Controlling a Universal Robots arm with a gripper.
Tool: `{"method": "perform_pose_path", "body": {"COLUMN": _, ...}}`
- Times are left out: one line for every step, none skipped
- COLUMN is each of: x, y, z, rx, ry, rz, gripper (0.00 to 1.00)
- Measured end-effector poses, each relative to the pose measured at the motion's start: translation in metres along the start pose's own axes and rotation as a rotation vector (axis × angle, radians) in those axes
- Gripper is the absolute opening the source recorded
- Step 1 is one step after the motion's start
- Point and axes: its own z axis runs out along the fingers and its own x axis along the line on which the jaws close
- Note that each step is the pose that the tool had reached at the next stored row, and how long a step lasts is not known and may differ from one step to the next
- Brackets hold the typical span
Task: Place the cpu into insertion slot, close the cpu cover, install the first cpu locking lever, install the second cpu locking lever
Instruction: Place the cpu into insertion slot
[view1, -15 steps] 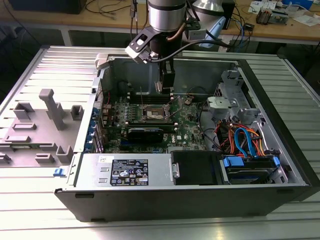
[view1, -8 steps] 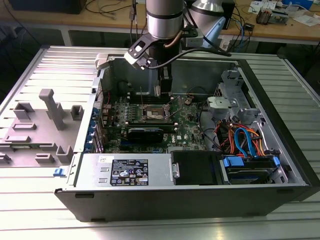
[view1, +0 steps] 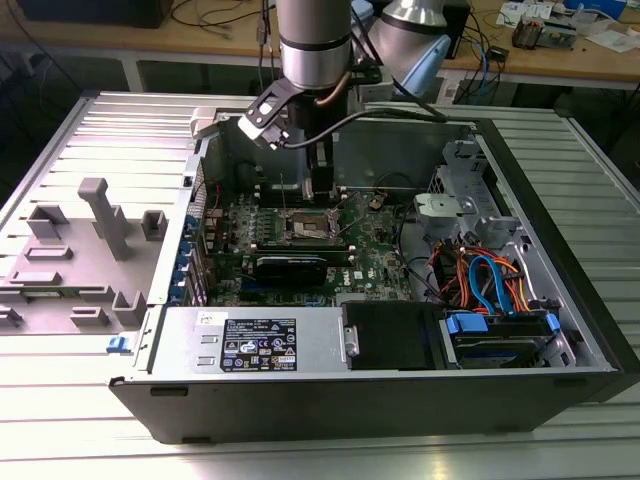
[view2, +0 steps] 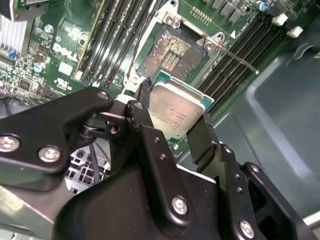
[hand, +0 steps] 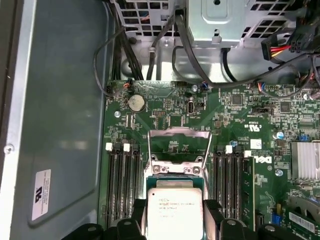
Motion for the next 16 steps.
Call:
{"method": "perform_pose_path", "body": {"x": 0.0001, "y": -0.0015, "z": 0.0033, "rx": -0.0004, "ry": -0.0001, "rz": 0.001, "gripper": 0.54}}
{"method": "perform_pose_path", "body": {"x": 0.0002, "y": -0.0022, "z": 0.0052, "rx": -0.0006, "ry": -0.0001, "rz": 0.001, "gripper": 0.54}}
{"method": "perform_pose_path", "body": {"x": 0.0002, "y": -0.0028, "z": 0.0071, "rx": -0.0007, "ry": -0.0001, "rz": 0.002, "gripper": 0.54}}
{"method": "perform_pose_path", "body": {"x": 0.0002, "y": -0.0034, "z": 0.0091, "rx": -0.0008, "ry": -0.0001, "rz": 0.002, "gripper": 0.54}}
{"method": "perform_pose_path", "body": {"x": 0.0002, "y": -0.0040, "z": 0.0109, "rx": -0.0007, "ry": -0.0003, "rz": 0.003, "gripper": 0.54}}
{"method": "perform_pose_path", "body": {"x": 0.0002, "y": -0.0047, "z": 0.0139, "rx": -0.0008, "ry": -0.0003, "rz": 0.004, "gripper": 0.54}}
{"method": "perform_pose_path", "body": {"x": 0.0001, "y": -0.0054, "z": 0.0176, "rx": -0.0008, "ry": -0.0005, "rz": 0.006, "gripper": 0.54}}
{"method": "perform_pose_path", "body": {"x": 0.0001, "y": -0.0059, "z": 0.0200, "rx": -0.0008, "ry": -0.0008, "rz": 0.008, "gripper": 0.54}}
{"method": "perform_pose_path", "body": {"x": 0.0001, "y": -0.0062, "z": 0.0218, "rx": -0.0008, "ry": -0.0009, "rz": 0.009, "gripper": 0.54}}
{"method": "perform_pose_path", "body": {"x": 0.0001, "y": -0.0066, "z": 0.0241, "rx": -0.0009, "ry": -0.0010, "rz": 0.010, "gripper": 0.54}}
{"method": "perform_pose_path", "body": {"x": 0.0001, "y": -0.0070, "z": 0.0261, "rx": -0.0011, "ry": -0.0010, "rz": 0.011, "gripper": 0.54}}
{"method": "perform_pose_path", "body": {"x": 0.0000, "y": -0.0074, "z": 0.0286, "rx": -0.0015, "ry": -0.0011, "rz": 0.012, "gripper": 0.54}}
{"method": "perform_pose_path", "body": {"x": 0.0000, "y": -0.0075, "z": 0.0290, "rx": -0.0014, "ry": -0.0012, "rz": 0.012, "gripper": 0.54}}
{"method": "perform_pose_path", "body": {"x": 0.0000, "y": -0.0075, "z": 0.0290, "rx": -0.0013, "ry": -0.0013, "rz": 0.012, "gripper": 0.54}}
{"method": "perform_pose_path", "body": {"x": 0.0000, "y": -0.0076, "z": 0.0303, "rx": -0.0014, "ry": -0.0011, "rz": 0.012, "gripper": 0.54}}
{"method": "perform_pose_path", "body": {"x": 0.0000, "y": -0.0077, "z": 0.0313, "rx": -0.0015, "ry": -0.0012, "rz": 0.012, "gripper": 0.54}}
